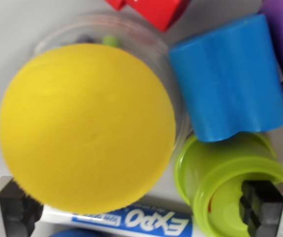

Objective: Pick an object from the bin

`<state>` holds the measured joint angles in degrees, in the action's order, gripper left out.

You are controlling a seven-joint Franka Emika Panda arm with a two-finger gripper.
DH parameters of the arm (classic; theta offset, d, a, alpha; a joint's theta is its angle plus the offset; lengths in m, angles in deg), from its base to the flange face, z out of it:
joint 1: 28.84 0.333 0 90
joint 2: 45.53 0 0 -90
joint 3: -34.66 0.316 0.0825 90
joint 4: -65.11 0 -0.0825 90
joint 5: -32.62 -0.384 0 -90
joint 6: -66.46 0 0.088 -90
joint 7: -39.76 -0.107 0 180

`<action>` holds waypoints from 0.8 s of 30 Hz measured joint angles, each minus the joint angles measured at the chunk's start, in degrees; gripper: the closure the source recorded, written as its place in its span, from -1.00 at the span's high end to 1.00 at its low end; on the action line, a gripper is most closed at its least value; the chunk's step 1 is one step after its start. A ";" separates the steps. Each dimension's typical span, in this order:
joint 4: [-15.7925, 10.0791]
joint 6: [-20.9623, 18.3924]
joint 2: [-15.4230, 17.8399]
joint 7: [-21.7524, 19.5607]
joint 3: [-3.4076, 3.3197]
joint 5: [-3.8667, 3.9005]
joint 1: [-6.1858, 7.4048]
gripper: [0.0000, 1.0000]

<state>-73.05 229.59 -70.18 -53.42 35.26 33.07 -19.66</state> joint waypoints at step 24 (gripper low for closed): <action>0.00 0.00 0.00 0.00 0.00 0.00 0.00 -1.00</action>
<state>-73.05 229.59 -70.18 -53.42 35.26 33.07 -19.66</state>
